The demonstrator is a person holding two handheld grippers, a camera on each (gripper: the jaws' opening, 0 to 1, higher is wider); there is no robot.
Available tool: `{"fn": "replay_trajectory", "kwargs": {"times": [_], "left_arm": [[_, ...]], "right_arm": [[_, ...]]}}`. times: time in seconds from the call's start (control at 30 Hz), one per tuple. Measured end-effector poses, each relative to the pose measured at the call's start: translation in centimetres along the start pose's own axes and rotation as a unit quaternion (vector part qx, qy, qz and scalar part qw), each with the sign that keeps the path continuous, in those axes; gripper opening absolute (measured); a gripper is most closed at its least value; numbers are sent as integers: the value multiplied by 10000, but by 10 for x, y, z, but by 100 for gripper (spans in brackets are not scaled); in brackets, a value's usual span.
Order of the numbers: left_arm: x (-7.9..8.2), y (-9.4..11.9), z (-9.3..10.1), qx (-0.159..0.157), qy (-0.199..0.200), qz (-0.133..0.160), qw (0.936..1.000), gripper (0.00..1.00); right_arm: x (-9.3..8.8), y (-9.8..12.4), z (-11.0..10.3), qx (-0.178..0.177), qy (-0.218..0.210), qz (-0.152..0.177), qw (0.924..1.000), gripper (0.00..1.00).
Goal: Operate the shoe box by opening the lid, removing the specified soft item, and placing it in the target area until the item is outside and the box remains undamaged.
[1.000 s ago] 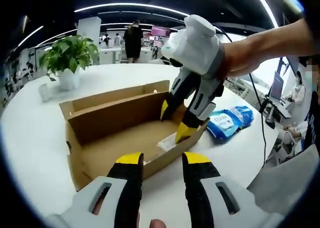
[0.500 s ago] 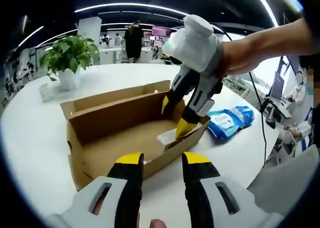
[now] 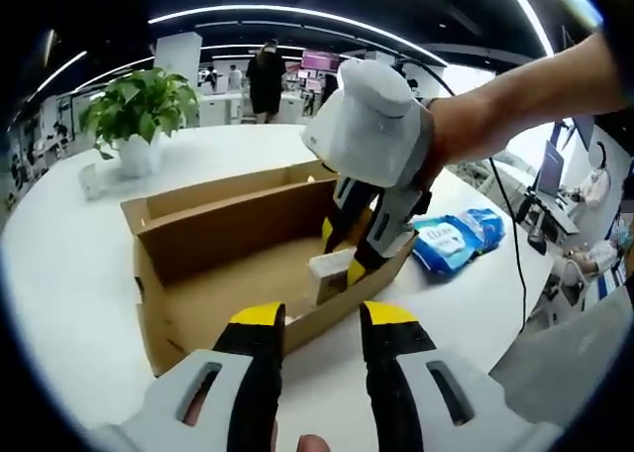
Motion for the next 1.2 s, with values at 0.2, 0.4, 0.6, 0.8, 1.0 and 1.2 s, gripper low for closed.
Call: {"fn": "replay_trajectory", "kwargs": {"times": [0.2, 0.4, 0.6, 0.8, 1.0, 1.2], "left_arm": [[0, 0, 0, 1, 1, 4, 10000, 30], [0, 0, 1, -13, -22, -12, 10000, 30], [0, 0, 1, -6, -45, -17, 10000, 30], [0, -1, 1, -1, -51, -28, 10000, 30], [0, -1, 2, -14, -97, -37, 9999, 30], [0, -1, 4, -41, -178, -49, 9998, 30]], "right_arm": [[-9, -5, -2, -13, -302, 18, 9995, 18], [-9, 0, -3, -72, -393, 187, 9990, 17], [-6, 14, 2, -259, -413, 400, 9980, 17], [-1, 34, 5, -448, -568, 704, 9949, 17], [7, 60, 6, -653, -577, 954, 9916, 17], [7, 81, 4, -817, -530, 1063, 9896, 17]]}}
Point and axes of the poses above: the point that each gripper's makers call its tool centre point, and the gripper's own axes: y roughly backward along the fingers, z roughly to its right, x roughly out of its top, the point moved 9 cm from there along y, roughly backward along the fingers, and after that the axes turned 3 degrees about -z, right-handed, at the moved point
